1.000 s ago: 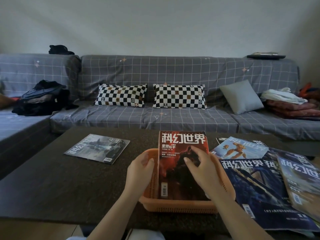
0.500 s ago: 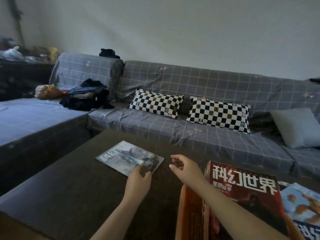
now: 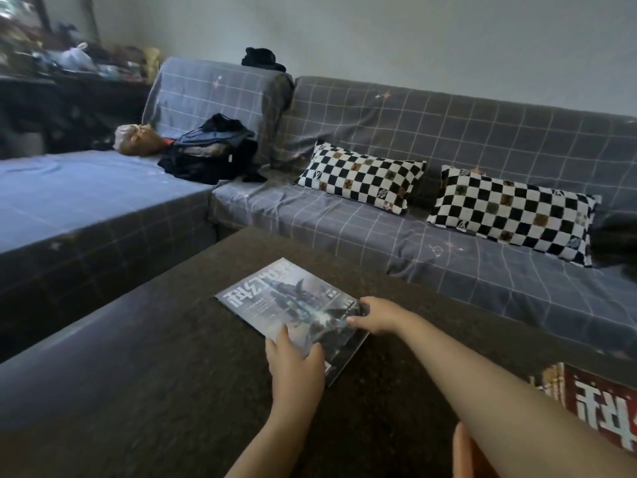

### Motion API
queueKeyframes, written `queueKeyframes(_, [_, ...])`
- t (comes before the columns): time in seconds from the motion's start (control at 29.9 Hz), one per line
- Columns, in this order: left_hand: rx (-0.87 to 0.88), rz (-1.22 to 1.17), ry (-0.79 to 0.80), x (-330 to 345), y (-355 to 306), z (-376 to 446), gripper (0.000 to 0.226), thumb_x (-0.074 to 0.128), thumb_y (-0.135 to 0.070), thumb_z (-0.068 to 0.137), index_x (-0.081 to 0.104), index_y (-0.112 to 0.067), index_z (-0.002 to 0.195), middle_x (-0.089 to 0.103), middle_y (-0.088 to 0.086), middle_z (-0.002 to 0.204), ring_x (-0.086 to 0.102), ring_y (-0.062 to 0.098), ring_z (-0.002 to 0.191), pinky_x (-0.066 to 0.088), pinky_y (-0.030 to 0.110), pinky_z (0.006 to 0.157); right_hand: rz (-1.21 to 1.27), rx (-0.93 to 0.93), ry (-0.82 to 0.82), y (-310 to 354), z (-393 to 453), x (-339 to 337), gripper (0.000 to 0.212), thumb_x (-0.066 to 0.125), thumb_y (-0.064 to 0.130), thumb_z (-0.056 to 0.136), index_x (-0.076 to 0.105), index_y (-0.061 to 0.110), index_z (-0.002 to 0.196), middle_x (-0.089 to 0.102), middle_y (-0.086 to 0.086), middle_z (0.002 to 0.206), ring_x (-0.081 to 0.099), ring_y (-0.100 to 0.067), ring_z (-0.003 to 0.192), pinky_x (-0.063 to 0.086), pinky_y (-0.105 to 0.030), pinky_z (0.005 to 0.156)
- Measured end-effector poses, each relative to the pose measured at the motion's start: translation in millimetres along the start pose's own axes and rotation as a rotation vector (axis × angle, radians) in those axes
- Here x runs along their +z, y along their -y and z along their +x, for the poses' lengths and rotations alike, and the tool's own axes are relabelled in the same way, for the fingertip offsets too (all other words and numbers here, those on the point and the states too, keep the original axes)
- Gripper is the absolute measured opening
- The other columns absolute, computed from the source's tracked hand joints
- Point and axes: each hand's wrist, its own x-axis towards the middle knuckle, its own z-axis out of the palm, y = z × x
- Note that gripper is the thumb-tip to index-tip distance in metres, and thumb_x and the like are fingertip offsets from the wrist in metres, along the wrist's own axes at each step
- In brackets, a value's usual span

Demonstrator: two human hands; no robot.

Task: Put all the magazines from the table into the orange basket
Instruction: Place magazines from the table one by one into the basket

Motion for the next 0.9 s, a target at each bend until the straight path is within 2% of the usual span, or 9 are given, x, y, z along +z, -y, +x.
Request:
queueKeyframes(0.13, [-0.057,-0.158,-0.074,0.5,5.5,10.7,0.069,0.058,-0.016,0.093,0.021,-0.022,0.151,0.020,0.006,0.157,0.031,0.028,0.139,0.039,0.043,0.107,-0.048,0.037,-0.047,-4.1,6.3,1.0,0.064,0.060,0.050,0.083,0.050,0.011,0.132,0.053,-0.010,0.134,0.052,-0.025,0.118,0.042,-0.033,0.095])
queueKeyframes(0.27, [-0.197,-0.276,-0.142,-11.0,7.0,24.2,0.076,0.063,-0.016,0.089,0.020,-0.022,0.151,0.037,0.013,0.147,0.049,0.031,0.125,0.050,0.047,0.096,0.000,0.076,-0.050,-10.1,-5.4,-0.8,0.051,0.063,0.050,0.081,0.066,0.007,0.108,0.064,-0.006,0.101,0.061,-0.020,0.091,0.048,-0.030,0.071])
queueKeyframes(0.4, [-0.261,-0.271,0.006,-18.4,4.4,19.9,0.060,0.067,-0.017,0.087,0.038,-0.015,0.139,0.059,0.010,0.122,0.066,0.024,0.094,0.057,0.037,0.071,0.117,0.123,-0.005,-13.2,-28.7,3.6,0.049,0.067,0.046,0.080,0.066,0.007,0.110,0.064,-0.007,0.111,0.060,-0.019,0.097,0.049,-0.031,0.081])
queueKeyframes(0.5, [-0.210,-0.273,0.080,-27.0,9.0,6.7,0.057,0.063,-0.013,0.090,0.037,-0.023,0.139,0.059,0.007,0.125,0.068,0.019,0.087,0.054,0.030,0.057,0.170,0.168,0.016,-9.7,-52.9,8.6,0.055,0.068,0.044,0.079,0.060,0.004,0.116,0.063,-0.009,0.114,0.060,-0.018,0.094,0.048,-0.027,0.070])
queueKeyframes(0.6, [-0.114,-0.316,0.098,-46.3,10.4,-11.3,0.056,0.063,-0.013,0.090,0.041,-0.025,0.140,0.064,0.004,0.120,0.072,0.016,0.082,0.056,0.025,0.053,0.262,0.174,0.036,-6.3,-81.5,8.6,0.050,0.069,0.045,0.078,0.063,0.006,0.108,0.066,-0.004,0.096,0.062,-0.016,0.085,0.046,-0.025,0.061])
queueKeyframes(0.67, [-0.027,-0.343,0.104,-62.1,8.0,-26.2,0.050,0.063,-0.011,0.090,0.046,-0.021,0.136,0.068,0.001,0.111,0.073,0.011,0.075,0.054,0.018,0.051,0.363,0.124,0.010,-3.3,-103.7,4.7,0.036,0.070,0.046,0.077,0.066,0.013,0.092,0.065,0.000,0.085,0.063,-0.014,0.082,0.048,-0.025,0.063])
queueKeyframes(0.74, [0.051,-0.390,0.126,-78.9,1.0,-43.5,0.047,0.063,-0.009,0.090,0.048,-0.019,0.134,0.071,0.000,0.105,0.073,0.010,0.076,0.055,0.017,0.053,0.519,0.071,-0.040,2.3,-130.0,-1.0,0.035,0.073,0.045,0.074,0.062,0.014,0.088,0.065,0.000,0.085,0.061,-0.013,0.078,0.048,-0.025,0.061])
queueKeyframes(0.84, [0.127,-0.469,0.201,-101.9,-13.3,-70.4,0.045,0.061,-0.006,0.090,0.049,-0.018,0.132,0.075,-0.001,0.100,0.073,0.017,0.085,0.057,0.023,0.060,0.761,-0.002,-0.100,13.1,-173.7,-8.8,0.039,0.076,0.036,0.074,0.061,0.008,0.097,0.067,-0.005,0.088,0.064,-0.018,0.077,0.051,-0.030,0.061])
queueKeyframes(0.9, [0.159,-0.487,0.260,-112.5,-23.3,-91.0,0.043,0.061,-0.007,0.090,0.050,-0.019,0.130,0.075,-0.001,0.101,0.073,0.021,0.089,0.058,0.028,0.064,0.928,-0.055,-0.127,18.1,-204.0,-12.7,0.041,0.073,0.023,0.078,0.057,0.003,0.110,0.069,-0.013,0.098,0.067,-0.027,0.087,0.056,-0.042,0.074])
